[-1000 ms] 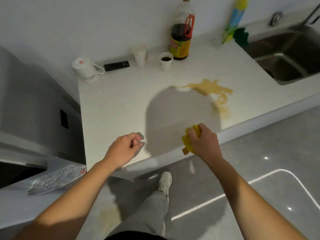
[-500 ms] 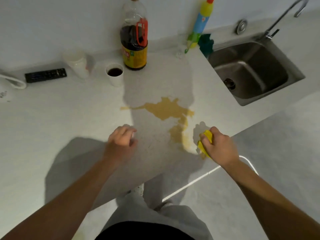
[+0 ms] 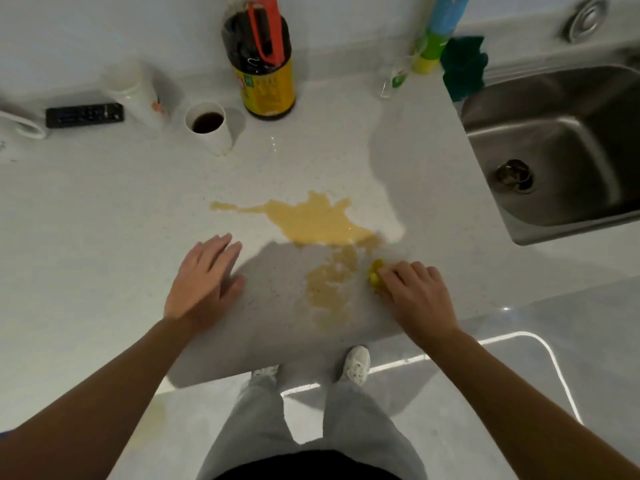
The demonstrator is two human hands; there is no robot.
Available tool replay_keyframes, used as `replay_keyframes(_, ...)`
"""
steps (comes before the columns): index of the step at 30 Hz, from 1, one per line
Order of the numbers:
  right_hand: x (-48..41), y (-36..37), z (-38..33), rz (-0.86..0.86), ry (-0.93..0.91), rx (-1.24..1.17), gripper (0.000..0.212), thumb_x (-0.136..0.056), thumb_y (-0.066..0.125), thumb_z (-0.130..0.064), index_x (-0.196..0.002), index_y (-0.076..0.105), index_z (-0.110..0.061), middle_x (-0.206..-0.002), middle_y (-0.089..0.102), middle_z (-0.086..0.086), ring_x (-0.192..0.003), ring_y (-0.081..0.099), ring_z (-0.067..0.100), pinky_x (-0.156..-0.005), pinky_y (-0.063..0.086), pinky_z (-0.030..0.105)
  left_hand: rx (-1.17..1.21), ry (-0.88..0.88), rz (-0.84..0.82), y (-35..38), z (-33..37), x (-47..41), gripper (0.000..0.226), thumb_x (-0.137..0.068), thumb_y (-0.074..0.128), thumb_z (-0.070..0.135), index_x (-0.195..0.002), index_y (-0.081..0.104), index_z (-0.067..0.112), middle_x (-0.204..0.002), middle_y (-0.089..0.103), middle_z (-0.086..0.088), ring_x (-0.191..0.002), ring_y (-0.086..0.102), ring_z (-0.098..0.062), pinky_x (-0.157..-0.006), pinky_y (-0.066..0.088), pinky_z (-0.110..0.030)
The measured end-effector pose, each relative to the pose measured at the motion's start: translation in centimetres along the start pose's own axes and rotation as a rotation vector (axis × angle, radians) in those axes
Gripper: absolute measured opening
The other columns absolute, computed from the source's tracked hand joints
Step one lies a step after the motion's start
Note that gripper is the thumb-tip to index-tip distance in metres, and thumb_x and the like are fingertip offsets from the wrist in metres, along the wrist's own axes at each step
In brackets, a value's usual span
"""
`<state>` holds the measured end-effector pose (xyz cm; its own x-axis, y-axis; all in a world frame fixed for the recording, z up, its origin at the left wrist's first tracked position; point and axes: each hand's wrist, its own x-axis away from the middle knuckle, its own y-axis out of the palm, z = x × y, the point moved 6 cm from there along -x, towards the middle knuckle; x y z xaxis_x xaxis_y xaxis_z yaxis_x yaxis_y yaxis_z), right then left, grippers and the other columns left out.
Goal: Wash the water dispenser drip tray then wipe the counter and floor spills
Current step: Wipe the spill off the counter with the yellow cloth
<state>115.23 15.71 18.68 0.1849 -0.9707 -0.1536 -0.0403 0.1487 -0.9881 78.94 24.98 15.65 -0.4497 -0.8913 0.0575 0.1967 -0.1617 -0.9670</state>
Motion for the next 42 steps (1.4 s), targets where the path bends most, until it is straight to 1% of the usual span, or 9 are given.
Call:
replay_keyframes(9,-4.6,-0.2,5.5,-0.124,0.091,-0.129,0.046,-0.083,0.082,-0.035,-0.120,0.069,-0.012,-0.112,0.070,0.007,-0.097,0.064,0.031,-0.086,0.052,0.044,0.012,-0.037,0.027,0.3,-0.3,-0.1,0.062,-0.101,0.043,0.050,-0.152,0.046,0.016,-0.161,0.043,-0.010,-0.147,0.039,-0.035,-0.127,0.022,-0.050)
replay_keyframes(13,-2.4,0.2,4.5,-0.270,0.233,-0.265,0.086,-0.077,0.084,-0.050,-0.148,0.051,-0.016,-0.143,0.057,0.009,-0.128,0.052,0.034,-0.105,0.050,0.053,0.005,-0.005,0.024,0.1,-0.2,-0.1,0.064,-0.096,0.046,0.045,-0.151,0.047,0.012,-0.160,0.043,-0.013,-0.145,0.040,-0.037,-0.126,0.022,-0.050)
replay_keyframes(17,1.4,1.5,1.5,-0.513,0.349,-0.195,0.111,-0.084,0.040,-0.081,-0.166,-0.003,-0.020,-0.175,-0.004,0.007,-0.160,-0.005,0.031,-0.129,0.007,0.052,0.040,0.001,0.048,-0.5,0.1,0.1,0.063,-0.094,0.046,0.043,-0.149,0.050,0.011,-0.158,0.047,-0.013,-0.143,0.042,-0.037,-0.126,0.025,-0.051)
replay_keyframes(19,3.0,1.5,-0.3,-0.573,0.355,-0.092,0.105,-0.084,0.013,-0.085,-0.164,-0.015,-0.022,-0.174,-0.014,0.008,-0.159,-0.012,0.032,-0.129,0.006,0.052,0.063,0.008,0.055,-0.5,0.1,0.1,0.064,-0.093,0.046,0.042,-0.147,0.053,0.009,-0.156,0.049,-0.015,-0.142,0.044,-0.038,-0.125,0.027,-0.052)
replay_keyframes(22,3.5,-0.1,-2.0,-0.470,0.333,0.001,0.090,-0.095,0.009,-0.077,-0.166,0.015,-0.022,-0.172,0.019,0.008,-0.157,0.021,0.034,-0.123,0.029,0.050,0.063,0.032,0.083,-0.5,0.2,0.1,0.062,-0.092,0.049,0.037,-0.144,0.057,0.006,-0.152,0.052,-0.020,-0.138,0.048,-0.041,-0.122,0.031,-0.053)
replay_keyframes(24,3.1,-0.6,-2.3,-0.406,0.287,0.054,0.082,-0.099,0.013,-0.069,-0.160,0.035,-0.018,-0.164,0.039,0.008,-0.149,0.036,0.032,-0.121,0.031,0.050,0.052,0.053,0.122,-0.6,0.1,0.0,0.059,-0.092,0.052,0.034,-0.143,0.058,0.005,-0.150,0.054,-0.021,-0.135,0.051,-0.042,-0.121,0.033,-0.054)
replay_keyframes(29,0.6,2.2,-2.0,-0.515,0.237,0.008,0.092,-0.097,0.010,-0.074,-0.166,-0.001,-0.014,-0.174,-0.001,0.015,-0.159,-0.002,0.038,-0.128,0.006,0.055,0.053,0.042,0.124,-0.2,0.0,-0.1,0.059,-0.091,0.055,0.036,-0.143,0.057,0.008,-0.151,0.054,-0.018,-0.137,0.050,-0.039,-0.121,0.032,-0.053)
replay_keyframes(34,-7.9,3.9,-0.7,-0.441,0.142,-0.003,0.093,-0.095,0.028,-0.070,-0.161,0.029,-0.005,-0.167,0.025,0.026,-0.153,0.024,0.049,-0.122,0.021,0.063,0.050,0.043,0.115,-0.1,0.0,-0.1,0.065,-0.092,0.050,0.042,-0.146,0.055,0.007,-0.153,0.051,-0.017,-0.142,0.047,-0.039,-0.123,0.030,-0.055)
replay_keyframes(42,-15.6,5.7,-0.4,-0.399,-0.301,0.001,0.082,-0.100,0.031,-0.065,-0.162,0.029,-0.011,-0.169,0.023,0.019,-0.156,0.020,0.042,-0.124,0.018,0.062,0.047,0.047,0.101,0.0,-0.4,-0.5,0.064,-0.093,0.054,0.045,-0.146,0.053,0.009,-0.153,0.051,-0.018,-0.139,0.050,-0.041,-0.123,0.027,-0.053)
